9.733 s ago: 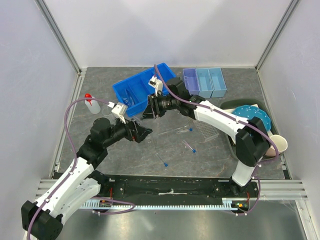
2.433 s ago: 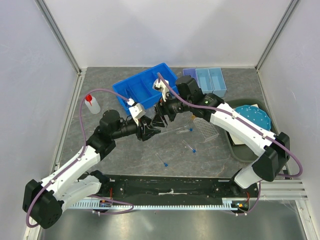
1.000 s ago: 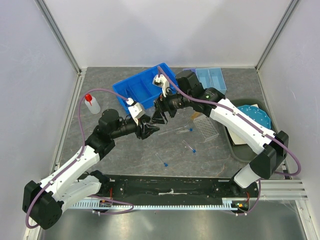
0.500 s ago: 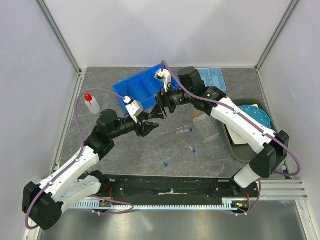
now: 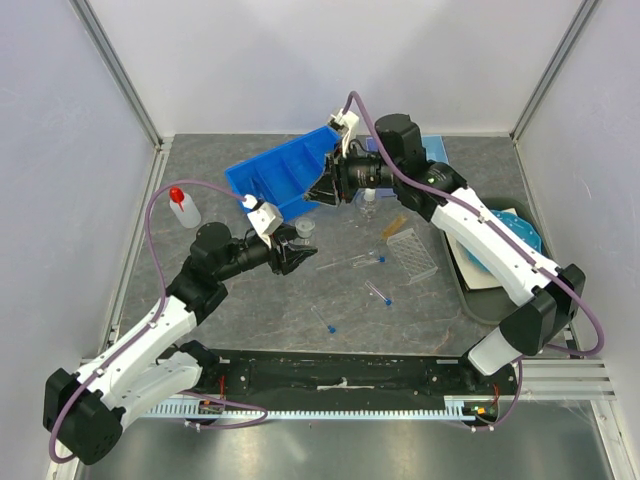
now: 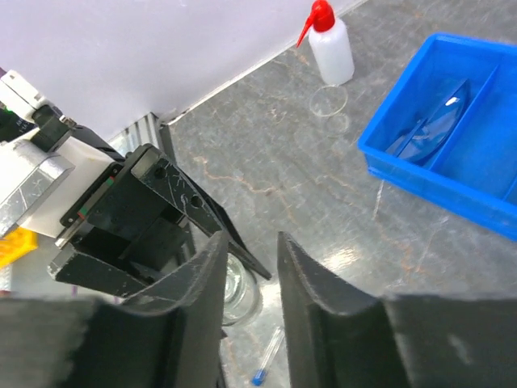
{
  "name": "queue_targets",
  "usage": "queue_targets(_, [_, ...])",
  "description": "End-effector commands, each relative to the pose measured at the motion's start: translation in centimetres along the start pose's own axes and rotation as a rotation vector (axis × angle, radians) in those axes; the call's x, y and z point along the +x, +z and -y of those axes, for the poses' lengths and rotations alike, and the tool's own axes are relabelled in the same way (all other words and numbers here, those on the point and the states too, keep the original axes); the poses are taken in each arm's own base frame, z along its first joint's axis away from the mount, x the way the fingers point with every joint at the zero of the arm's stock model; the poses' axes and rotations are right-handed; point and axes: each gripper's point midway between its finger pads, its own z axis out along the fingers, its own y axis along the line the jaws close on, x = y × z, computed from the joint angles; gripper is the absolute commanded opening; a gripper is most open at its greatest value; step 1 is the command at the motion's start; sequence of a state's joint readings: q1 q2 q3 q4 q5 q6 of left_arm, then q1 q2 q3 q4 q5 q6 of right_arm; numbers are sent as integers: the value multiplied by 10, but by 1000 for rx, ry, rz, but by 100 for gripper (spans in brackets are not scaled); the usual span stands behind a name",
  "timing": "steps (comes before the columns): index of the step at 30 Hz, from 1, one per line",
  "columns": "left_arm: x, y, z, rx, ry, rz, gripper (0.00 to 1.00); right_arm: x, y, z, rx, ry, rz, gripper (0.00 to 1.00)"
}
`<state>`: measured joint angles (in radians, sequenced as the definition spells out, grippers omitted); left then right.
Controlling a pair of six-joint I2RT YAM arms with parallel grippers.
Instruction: Organize the chemistry lab equipment
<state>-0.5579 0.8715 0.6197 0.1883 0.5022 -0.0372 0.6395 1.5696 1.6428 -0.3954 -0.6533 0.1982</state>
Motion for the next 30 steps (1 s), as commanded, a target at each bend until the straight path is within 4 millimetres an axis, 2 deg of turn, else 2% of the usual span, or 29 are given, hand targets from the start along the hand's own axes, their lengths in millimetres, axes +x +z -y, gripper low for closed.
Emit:
queue_targets(1, [-24, -2, 1, -4, 26, 80, 2, 6, 2, -2, -6, 13, 0, 33])
queue_targets(2, [-24, -2, 1, -4, 26, 78, 2, 16, 4, -1, -7, 23, -20, 28])
queue_targets(5, [-27, -2, 1, -4, 31, 84, 2, 32, 8, -6, -25, 24, -55, 22])
queue_targets(12, [-27, -1, -1, -12, 32, 79, 2, 58, 13, -12, -37, 6, -119, 19])
queue_targets(16, [-26, -1, 0, -5, 33, 76, 2, 42, 9, -8, 10, -34, -84, 24])
queue_targets(17, [-26, -1, 1, 0, 31, 76, 2, 28, 7, -7, 27, -53, -56, 28])
queue_targets(20, [-26, -2, 3, 8, 30, 73, 2, 8, 1, -2, 46, -62, -23, 37])
queue_targets(26, [-23, -6, 4, 4, 32, 66, 2, -2, -11, 9, 71, -62, 0, 51])
queue_targets(29, [-22, -6, 4, 4, 33, 62, 2, -1, -15, -2, 22, -69, -5, 61])
queue_targets(30, [-22, -6, 4, 4, 32, 61, 2, 3, -16, -11, -27, -62, -17, 63])
